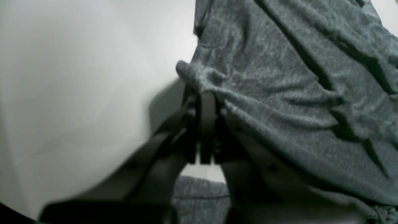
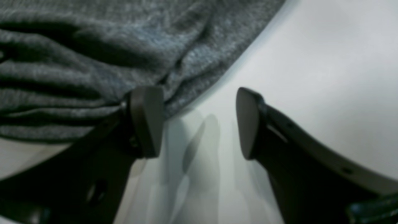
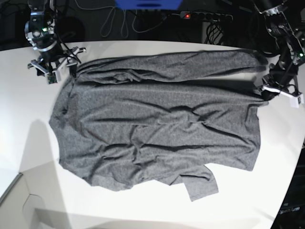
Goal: Layout the t-shirt on the table in an organized manner, then fold the t-shirt properly
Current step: 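Pull the collar edge taut between both grippers and release, then reach the right gripper down the shirt side and smooth it outward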
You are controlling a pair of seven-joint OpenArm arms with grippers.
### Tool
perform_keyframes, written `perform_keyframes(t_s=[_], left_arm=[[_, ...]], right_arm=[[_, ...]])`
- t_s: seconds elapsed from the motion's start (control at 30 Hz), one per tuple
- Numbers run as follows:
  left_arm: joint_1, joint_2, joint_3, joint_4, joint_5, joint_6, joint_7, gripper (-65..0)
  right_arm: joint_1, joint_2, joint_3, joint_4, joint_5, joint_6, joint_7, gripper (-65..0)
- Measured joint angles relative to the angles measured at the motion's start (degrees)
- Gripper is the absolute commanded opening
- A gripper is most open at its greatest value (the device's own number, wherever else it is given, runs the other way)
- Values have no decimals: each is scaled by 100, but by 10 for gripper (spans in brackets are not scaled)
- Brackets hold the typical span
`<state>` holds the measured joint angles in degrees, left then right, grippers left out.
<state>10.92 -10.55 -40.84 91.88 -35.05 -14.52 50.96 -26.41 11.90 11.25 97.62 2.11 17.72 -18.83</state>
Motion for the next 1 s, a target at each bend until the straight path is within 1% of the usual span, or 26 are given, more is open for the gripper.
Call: perform_keyframes(t_s=[0.1, 0.23, 0.3, 0.33, 0.43, 0.5, 0.53, 0.67, 0.77, 0.9, 1.0], left_arm=[[22, 120, 11, -243, -13, -4, 33, -649], [214, 68, -33, -579, -13, 0, 20, -640], [260, 61, -42, -660, 24, 24, 15, -600], [278, 59, -42, -660, -11, 15, 4, -567], [306, 57, -42, -638, -26, 15, -9, -438], [317, 57, -81, -621, -37, 15, -15, -388], [315, 66, -170, -621, -52, 13, 7, -378], [334, 79, -595, -566, -33, 17, 17, -374], [376, 105, -780, -142, -57, 17, 17, -372], [643, 120, -949, 334, -92, 2, -17, -371], [778, 267, -1019, 385, -35, 0, 66, -370]], right_arm=[[-33, -31, 0, 214, -4, 0, -7, -273], [-15, -37, -17, 450, 20, 0, -4, -273], [-11, -109, -20, 476, 20, 0, 0, -273], [0, -140, -24, 476, 20, 2, -13, -273], [4, -144, -42, 476, 20, 0, -17, -273], [4, -144, -37, 476, 22, 0, -22, -273], [2, -149, -39, 476, 22, 2, -22, -273], [4, -144, -39, 474, 22, 0, -17, -273], [4, -146, -39, 461, 22, 2, -17, -273], [105, -146, -39, 444, 22, -2, -50, -273], [273, -144, -70, 302, 22, 0, -7, -273]])
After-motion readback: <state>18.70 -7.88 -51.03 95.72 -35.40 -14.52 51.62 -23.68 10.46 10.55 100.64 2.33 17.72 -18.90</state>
